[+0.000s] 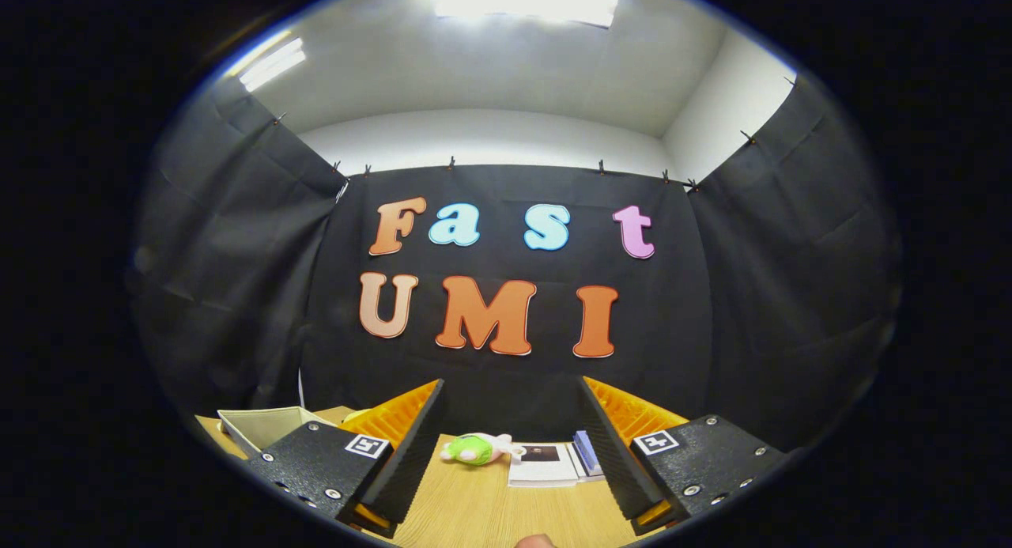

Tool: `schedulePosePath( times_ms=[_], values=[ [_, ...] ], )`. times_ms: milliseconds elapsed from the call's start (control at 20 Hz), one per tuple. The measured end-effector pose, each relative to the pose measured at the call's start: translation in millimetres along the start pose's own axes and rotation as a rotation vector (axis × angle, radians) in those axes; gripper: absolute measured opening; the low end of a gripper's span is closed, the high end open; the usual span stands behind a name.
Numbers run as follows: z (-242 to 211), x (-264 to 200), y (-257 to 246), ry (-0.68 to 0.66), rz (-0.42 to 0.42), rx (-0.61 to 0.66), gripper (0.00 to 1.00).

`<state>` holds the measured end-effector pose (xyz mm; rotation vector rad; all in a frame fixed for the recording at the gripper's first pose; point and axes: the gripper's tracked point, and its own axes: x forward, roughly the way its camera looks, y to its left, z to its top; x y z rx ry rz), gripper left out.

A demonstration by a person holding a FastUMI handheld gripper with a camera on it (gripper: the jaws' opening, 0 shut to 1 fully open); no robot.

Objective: Open the storage box then place both shoes into the box .Put the left shoe in first, then the right shoe, with the right side of both shoes facing outward in a uniform manner.

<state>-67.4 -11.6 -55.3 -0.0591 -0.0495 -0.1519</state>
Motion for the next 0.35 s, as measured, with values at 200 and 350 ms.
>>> schedulePosePath(
  times_ms=[200,350],
  values=[
    [-8.9,2.6,-0.9,0.025,-0.002,0.006,0.96],
    [-5.1,2.3,0.8,0.015,0.000,0.005,0.97]
  ],
)
